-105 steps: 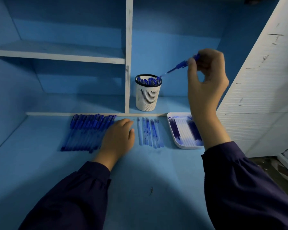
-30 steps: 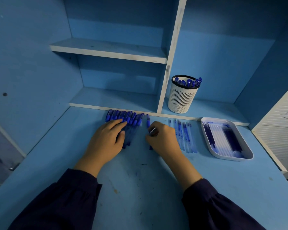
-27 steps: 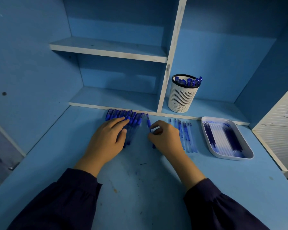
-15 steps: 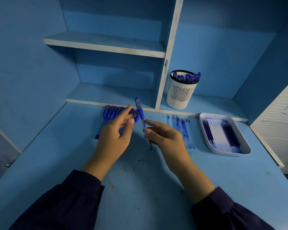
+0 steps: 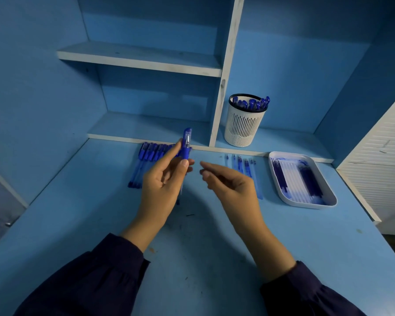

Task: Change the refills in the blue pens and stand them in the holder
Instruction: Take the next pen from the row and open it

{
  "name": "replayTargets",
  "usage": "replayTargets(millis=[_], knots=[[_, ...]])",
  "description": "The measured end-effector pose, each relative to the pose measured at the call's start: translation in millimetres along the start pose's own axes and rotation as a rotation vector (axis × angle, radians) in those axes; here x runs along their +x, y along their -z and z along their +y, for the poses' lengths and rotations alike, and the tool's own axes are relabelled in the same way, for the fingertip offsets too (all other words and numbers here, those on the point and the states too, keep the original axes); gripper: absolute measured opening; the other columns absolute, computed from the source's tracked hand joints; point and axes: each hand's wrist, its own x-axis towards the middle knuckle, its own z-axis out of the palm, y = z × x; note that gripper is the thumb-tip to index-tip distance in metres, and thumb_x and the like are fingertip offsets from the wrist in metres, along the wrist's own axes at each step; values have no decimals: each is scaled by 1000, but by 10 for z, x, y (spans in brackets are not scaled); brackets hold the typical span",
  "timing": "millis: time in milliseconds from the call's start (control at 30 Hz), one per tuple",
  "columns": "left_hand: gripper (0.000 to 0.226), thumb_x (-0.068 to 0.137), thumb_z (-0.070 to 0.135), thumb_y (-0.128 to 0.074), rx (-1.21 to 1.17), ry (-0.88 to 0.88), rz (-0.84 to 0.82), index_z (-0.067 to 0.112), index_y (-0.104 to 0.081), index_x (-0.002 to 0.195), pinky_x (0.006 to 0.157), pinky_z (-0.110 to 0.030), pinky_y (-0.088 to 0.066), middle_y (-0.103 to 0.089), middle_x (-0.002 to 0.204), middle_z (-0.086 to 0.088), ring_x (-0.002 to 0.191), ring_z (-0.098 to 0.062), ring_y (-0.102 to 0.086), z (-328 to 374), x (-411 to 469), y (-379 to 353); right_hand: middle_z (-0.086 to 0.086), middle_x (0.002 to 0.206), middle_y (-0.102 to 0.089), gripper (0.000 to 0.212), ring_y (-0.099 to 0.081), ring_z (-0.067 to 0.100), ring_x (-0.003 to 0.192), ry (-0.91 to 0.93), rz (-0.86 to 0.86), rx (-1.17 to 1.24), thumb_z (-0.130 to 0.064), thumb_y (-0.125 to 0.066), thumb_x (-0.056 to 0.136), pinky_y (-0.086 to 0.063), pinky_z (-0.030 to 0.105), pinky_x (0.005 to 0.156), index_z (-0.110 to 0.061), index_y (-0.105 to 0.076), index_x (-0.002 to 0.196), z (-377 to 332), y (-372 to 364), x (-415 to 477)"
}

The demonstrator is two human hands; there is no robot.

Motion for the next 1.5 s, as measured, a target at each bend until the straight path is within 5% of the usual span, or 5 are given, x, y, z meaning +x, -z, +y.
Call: replayTargets(millis=[233, 667, 1100, 1267, 1500], knots=[[35, 93, 19, -62, 86, 68, -150, 33, -62, 125, 53, -20, -47, -76, 94, 5, 62, -10, -52, -20, -77, -11, 3, 105, -72, 31, -66, 7, 96, 68, 87, 49, -9, -66, 90, -50, 17, 79, -21, -67, 118, -76, 123, 92], [34, 94, 20, -64, 288, -160, -233, 22, -62, 128, 53, -22, -35, -49, 64, -6, 57, -10, -38, -166, -102, -38, -2, 75, -67, 18, -60, 12, 72, 110, 114, -67, -3, -61, 92, -52, 26, 73, -17, -69, 84, 16, 98, 114], [34, 96, 13, -58, 300, -199, -279, 20, -59, 129, 50, -21, -33, -48, 61, -14, 54, -16, -37, -198, -75, -39, 1, 81, -66, 19, -59, 9, 74, 89, 97, -3, 3, -56, 93, -49, 20, 74, -12, -67, 89, 53, 97, 110], [39, 96, 11, -55, 292, -202, -333, 25, -56, 133, 52, -14, -29, -34, 60, 2, 54, -5, -29, -198, -97, -44, 10, 85, -66, 22, -58, 15, 76, 114, 85, 6, 4, -52, 94, -50, 24, 76, -12, -67, 91, 35, 157, 169], [36, 98, 28, -56, 346, -196, -242, 38, -54, 132, 53, -37, -43, -59, 74, -12, 58, -22, -47, -197, -115, -55, 5, 79, -70, 13, -62, 12, 71, 50, 120, 145, -4, -61, 91, -51, 23, 70, -8, -70, 99, -73, 215, 256]])
